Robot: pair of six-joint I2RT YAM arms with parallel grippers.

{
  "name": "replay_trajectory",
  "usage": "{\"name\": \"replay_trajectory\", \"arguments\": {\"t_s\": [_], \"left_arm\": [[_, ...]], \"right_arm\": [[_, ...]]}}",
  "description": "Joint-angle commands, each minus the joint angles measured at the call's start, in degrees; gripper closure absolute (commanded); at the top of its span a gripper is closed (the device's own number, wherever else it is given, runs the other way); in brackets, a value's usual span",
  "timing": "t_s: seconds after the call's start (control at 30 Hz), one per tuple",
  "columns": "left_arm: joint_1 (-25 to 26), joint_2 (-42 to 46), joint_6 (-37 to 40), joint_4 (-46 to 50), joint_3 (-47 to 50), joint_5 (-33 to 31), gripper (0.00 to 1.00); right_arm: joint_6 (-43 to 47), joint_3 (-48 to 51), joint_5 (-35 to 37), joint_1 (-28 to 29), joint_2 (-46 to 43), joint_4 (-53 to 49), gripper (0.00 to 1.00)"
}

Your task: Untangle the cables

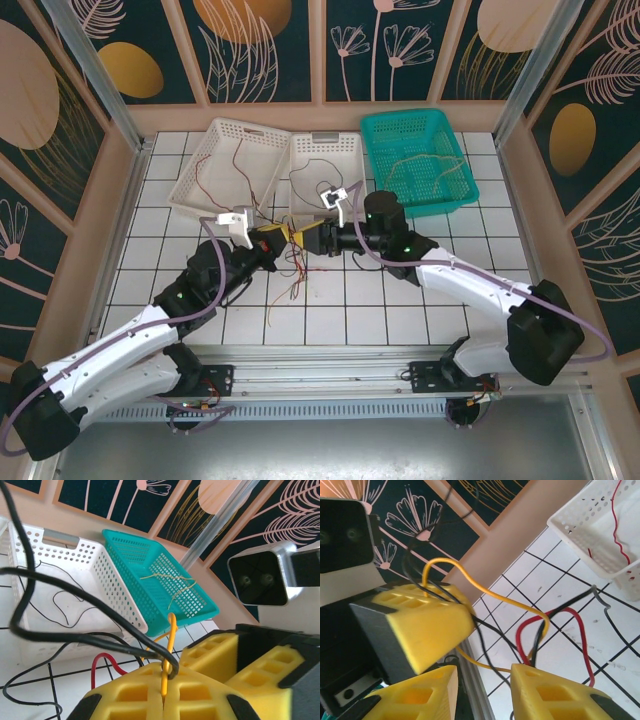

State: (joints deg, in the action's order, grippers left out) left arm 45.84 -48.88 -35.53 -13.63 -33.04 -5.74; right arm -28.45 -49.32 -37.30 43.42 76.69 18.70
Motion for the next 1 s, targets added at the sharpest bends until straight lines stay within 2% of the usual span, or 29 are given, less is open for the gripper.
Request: {"name": "replay_trajectory", "arguments": {"t_s": [0.0,0.2,0.3,0.47,0.7,0.97], "left_arm": [[-0.1,1.1,-0.8,-3.3,-0.1,1.3,1.0],[-0.1,1.5,-0.9,-3.3,0.4,1.8,1.0],[-0.2,1.8,-0.9,-3.2,0.6,1.7,1.0],[-0.1,2.3,-1.0,-3.4,1.0,1.9,1.0],[-0.2,3.3,-0.7,-2.7,1.3,1.3,1.0],[-0.2,6.8,0.9,1.7,1.3,-1.6,1.0]], "right_arm": [[2.2,-0.7,1.7,0.5,1.2,1.0,0.67],[2.1,-1.2,1.5,0.6,2.8,1.6,0.66],[1.8,-1.2,1.9,0.7,3.1,1.8,0.76],[1.8,-1.0,1.7,0.7,3.5,2.0,0.77],[1.7,0.0,2.4,0.7,2.8,2.6,1.0],[2.6,3.5,5.4,-0.4,-0.3,0.7,1.0]]}}
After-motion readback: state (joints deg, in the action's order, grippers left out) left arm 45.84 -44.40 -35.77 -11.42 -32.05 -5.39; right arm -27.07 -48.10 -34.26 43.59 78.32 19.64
